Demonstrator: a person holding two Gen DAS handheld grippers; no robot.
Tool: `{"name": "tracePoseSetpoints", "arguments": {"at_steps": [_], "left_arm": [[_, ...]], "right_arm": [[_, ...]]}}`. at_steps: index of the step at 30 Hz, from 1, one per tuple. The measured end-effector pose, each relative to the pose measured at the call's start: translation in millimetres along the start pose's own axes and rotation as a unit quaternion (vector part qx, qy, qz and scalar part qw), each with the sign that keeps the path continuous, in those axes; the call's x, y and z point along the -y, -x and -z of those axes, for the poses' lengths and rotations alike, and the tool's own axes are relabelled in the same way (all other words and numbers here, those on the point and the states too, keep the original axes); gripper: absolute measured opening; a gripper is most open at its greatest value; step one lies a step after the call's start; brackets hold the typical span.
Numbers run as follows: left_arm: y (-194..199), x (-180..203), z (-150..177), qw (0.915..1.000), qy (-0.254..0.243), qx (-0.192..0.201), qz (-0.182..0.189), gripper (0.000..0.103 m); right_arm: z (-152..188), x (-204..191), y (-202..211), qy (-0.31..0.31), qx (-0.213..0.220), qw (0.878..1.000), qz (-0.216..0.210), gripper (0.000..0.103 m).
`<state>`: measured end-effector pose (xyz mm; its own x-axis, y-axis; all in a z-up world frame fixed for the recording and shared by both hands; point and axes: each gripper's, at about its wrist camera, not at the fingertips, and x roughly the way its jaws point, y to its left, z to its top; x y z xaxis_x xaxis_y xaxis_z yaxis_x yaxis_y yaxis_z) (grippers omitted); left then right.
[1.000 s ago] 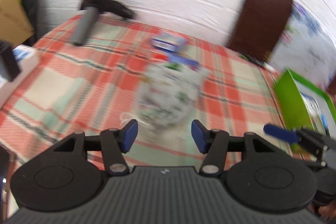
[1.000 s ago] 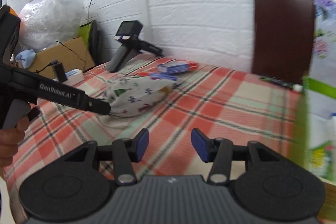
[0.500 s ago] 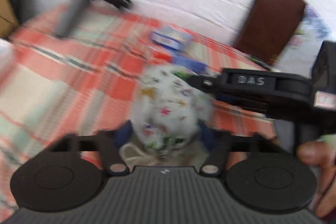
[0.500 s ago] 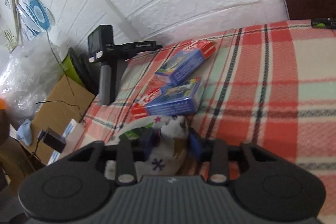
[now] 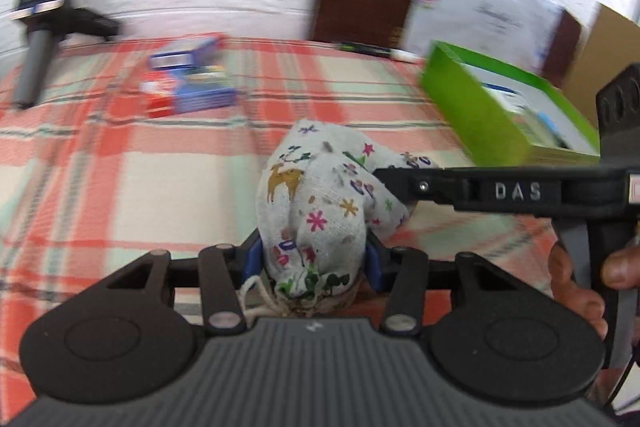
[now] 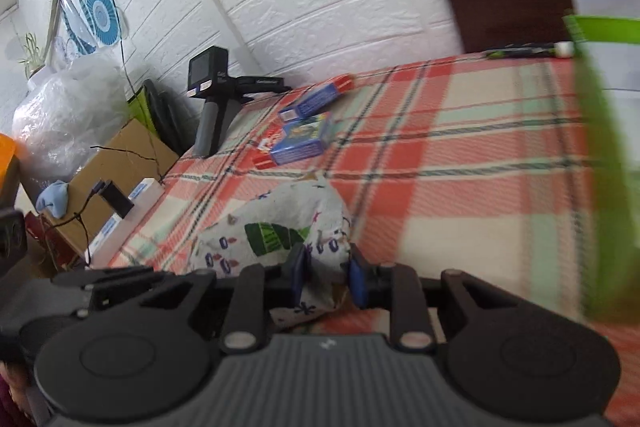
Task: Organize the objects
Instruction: 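Grasp the white patterned pouch with the left tool while the right tool pinches it, then carry the pouch into the green box and open both tools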
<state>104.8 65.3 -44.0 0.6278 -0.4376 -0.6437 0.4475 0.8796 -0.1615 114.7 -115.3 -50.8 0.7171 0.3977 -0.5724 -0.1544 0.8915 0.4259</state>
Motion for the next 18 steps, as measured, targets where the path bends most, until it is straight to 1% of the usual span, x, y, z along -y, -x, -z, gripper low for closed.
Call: {"name": "tracePoseSetpoints", "arguments": {"at_steps": [2, 6, 10, 12, 15, 18], "left_arm": [[-1.6, 18.2, -7.0, 0.9997, -0.02, 0.011, 0.013, 0.049], [9.0, 52.9, -31.2, 0.9967, -0.047, 0.056, 0.034, 0.048], [16.0, 85.2, -61.1, 0.9917, -0.07, 0.09, 0.059, 0.048], [15.0, 105.0, -72.6, 0.988, -0.094, 0.105, 0.064, 0.048], [4.4, 132.3, -84.2, 0.9833, -0.123, 0.113, 0.073, 0.049], [-12.6, 152.8, -93.2, 0.9815, -0.135, 0.101, 0.09, 0.049]], "right_arm": [[1.5, 3.0, 24.3, 0.003, 0.02, 1.0, 0.017, 0.019], [-10.4, 4.3, 74.5, 0.001, 0.094, 0.995, 0.045, 0.018], [-27.8, 9.2, 115.6, 0.01, 0.167, 0.983, 0.071, 0.018], [-32.8, 13.1, 132.1, 0.019, 0.198, 0.976, 0.091, 0.018], [-37.8, 28.7, 150.1, 0.008, 0.229, 0.967, 0.114, 0.018], [-38.0, 54.8, 160.8, -0.015, 0.243, 0.961, 0.133, 0.018]]}}
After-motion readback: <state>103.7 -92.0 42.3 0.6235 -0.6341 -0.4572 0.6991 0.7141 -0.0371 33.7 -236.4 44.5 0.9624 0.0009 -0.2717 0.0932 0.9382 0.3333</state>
